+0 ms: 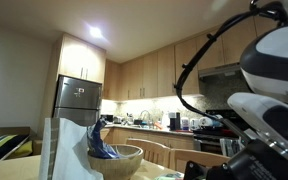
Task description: Pick the bag of popcorn and pour its contents on the cloth on the table
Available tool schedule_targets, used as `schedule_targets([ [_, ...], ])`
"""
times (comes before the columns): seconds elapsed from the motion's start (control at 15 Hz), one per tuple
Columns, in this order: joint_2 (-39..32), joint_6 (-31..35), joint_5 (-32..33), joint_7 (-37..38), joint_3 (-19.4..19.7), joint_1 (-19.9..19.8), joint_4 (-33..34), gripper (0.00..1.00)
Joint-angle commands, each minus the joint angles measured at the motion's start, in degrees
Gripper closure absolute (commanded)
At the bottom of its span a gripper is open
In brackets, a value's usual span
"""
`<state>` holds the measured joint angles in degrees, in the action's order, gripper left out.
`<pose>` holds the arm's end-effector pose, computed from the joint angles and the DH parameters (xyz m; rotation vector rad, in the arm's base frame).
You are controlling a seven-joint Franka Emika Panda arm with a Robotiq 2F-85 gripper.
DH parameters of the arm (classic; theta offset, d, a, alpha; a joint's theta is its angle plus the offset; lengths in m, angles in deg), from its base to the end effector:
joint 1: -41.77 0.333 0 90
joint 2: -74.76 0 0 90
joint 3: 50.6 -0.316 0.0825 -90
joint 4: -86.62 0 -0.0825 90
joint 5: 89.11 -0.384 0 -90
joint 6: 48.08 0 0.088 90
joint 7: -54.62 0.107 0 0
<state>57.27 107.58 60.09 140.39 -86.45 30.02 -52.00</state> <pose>0.3877 0.2119 0.1867 2.0222 1.6559 1.0489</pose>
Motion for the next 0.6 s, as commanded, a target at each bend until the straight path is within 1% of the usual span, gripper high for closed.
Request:
schedule_targets([
  [0.0,-3.84,7.27,-0.01,4.34,-8.31,-6.25,6.02,1.00],
  [0.13,-7.39,7.31,-0.05,6.39,-14.42,-11.65,7.98,1.00],
  [0.33,-14.76,3.91,-0.07,7.04,-23.57,-21.38,8.50,1.00],
  [0.53,-22.90,-0.74,-0.10,4.90,-30.51,-30.89,6.93,1.00],
])
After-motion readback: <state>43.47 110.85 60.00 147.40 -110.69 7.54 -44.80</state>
